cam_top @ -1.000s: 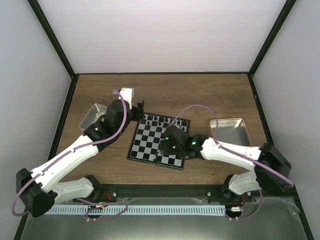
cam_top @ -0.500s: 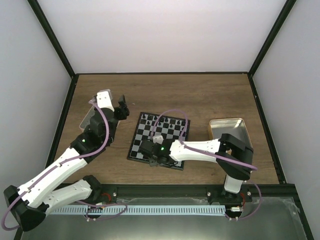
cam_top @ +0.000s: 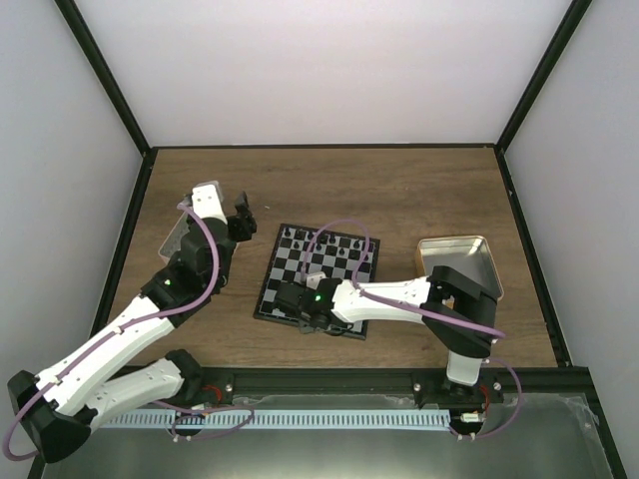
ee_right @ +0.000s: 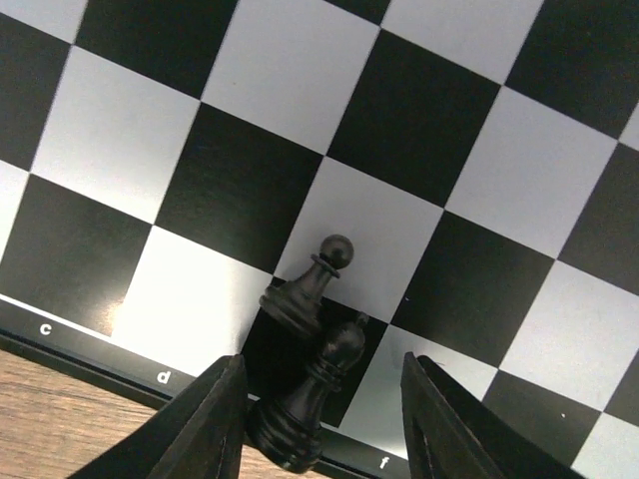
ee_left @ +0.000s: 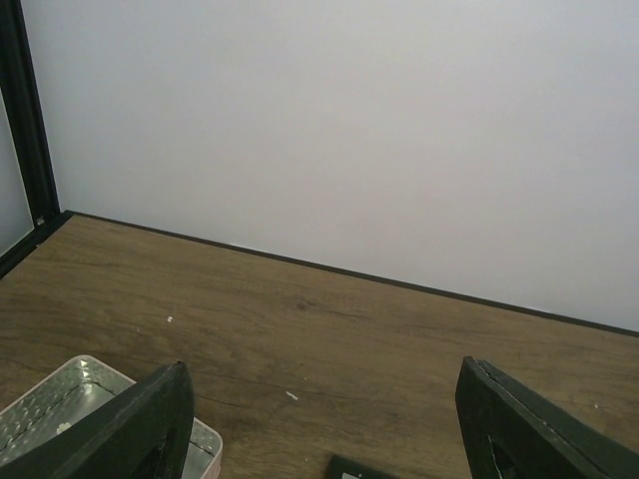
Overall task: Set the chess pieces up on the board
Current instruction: Pick up the chess piece from the chessboard.
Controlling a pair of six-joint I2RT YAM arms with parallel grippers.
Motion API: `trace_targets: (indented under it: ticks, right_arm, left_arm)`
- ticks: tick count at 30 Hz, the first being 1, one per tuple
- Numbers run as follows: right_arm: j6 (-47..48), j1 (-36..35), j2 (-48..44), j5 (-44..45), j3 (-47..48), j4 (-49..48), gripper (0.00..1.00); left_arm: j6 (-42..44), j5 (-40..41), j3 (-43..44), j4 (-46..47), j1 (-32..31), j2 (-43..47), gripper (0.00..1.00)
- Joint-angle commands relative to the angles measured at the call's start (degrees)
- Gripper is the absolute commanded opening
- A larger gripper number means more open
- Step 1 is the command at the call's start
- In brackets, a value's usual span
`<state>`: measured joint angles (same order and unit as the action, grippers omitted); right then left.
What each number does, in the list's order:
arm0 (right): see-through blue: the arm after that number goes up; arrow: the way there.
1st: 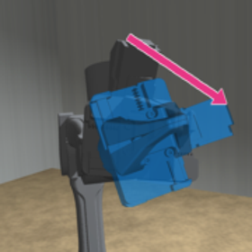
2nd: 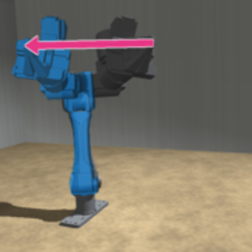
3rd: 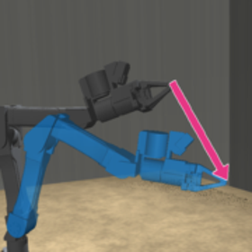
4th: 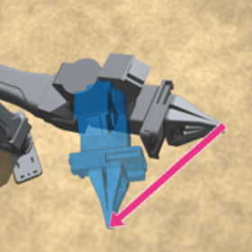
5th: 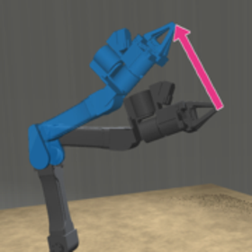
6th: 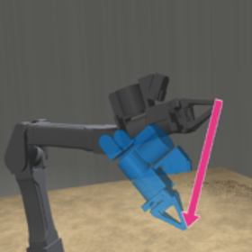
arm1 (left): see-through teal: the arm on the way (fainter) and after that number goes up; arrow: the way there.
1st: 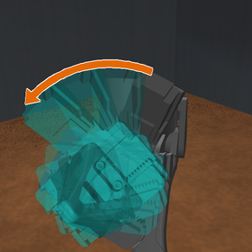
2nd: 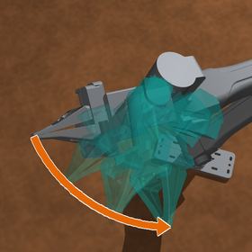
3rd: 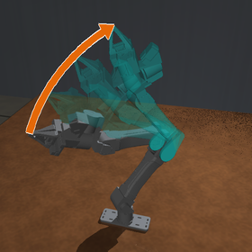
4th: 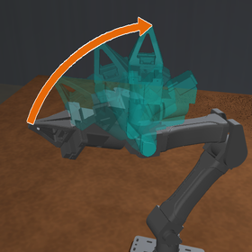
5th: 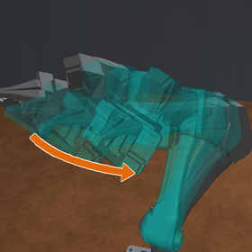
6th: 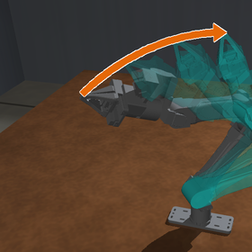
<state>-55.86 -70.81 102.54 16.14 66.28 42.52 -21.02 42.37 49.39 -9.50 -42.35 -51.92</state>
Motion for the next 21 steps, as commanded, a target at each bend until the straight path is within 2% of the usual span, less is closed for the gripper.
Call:
trace_targets:
  ticks: [1, 10, 19, 21]
  right_arm:
    - [-2.1, -0.73, -0.85, 1.73, 0.41, 2.11, 0.42]
    - [-2.84, -0.65, -2.6, 0.77, -2.06, 1.53, 0.25]
    - [-4.0, -0.64, -4.03, 1.04, -3.06, 1.88, 0.24]
    - [-4.0, -0.61, -4.1, 0.79, -3.24, 2.08, 0.28]
  left_arm:
    - [-0.67, 0.37, -0.38, 0.88, 0.33, -0.17, 0.74]
    - [-1.3, -0.31, -0.45, 0.97, 0.27, -0.88, 0.74]
    - [-1.81, -1.35, -0.18, 0.97, 0.29, -1.4, 0.74]
    - [-1.9, -1.58, -0.25, 0.94, 0.34, -1.49, 0.74]
